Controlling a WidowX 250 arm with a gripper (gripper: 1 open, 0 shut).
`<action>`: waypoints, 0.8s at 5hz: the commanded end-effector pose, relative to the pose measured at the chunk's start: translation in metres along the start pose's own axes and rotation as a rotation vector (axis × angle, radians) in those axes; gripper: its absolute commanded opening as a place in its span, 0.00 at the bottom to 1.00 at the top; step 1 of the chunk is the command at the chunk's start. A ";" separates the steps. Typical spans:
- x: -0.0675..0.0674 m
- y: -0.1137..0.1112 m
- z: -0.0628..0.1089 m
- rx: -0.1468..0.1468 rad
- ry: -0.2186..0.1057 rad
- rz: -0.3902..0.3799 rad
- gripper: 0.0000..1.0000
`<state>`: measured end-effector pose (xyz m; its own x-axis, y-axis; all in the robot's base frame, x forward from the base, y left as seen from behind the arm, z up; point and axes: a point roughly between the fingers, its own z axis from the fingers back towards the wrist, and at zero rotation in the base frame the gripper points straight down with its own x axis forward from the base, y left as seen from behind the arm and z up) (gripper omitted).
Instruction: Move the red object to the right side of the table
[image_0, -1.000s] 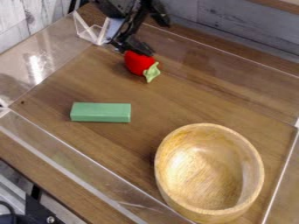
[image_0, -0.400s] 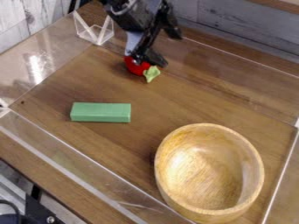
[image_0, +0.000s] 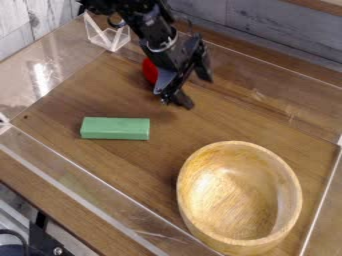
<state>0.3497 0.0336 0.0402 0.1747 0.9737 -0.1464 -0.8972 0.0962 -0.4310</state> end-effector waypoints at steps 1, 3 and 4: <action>0.008 -0.013 -0.006 -0.022 -0.053 -0.031 1.00; 0.018 -0.020 -0.007 0.023 -0.138 -0.061 1.00; 0.026 -0.023 0.002 0.031 -0.180 -0.048 1.00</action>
<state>0.3649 0.0533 0.0267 0.1456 0.9893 0.0128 -0.9253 0.1407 -0.3523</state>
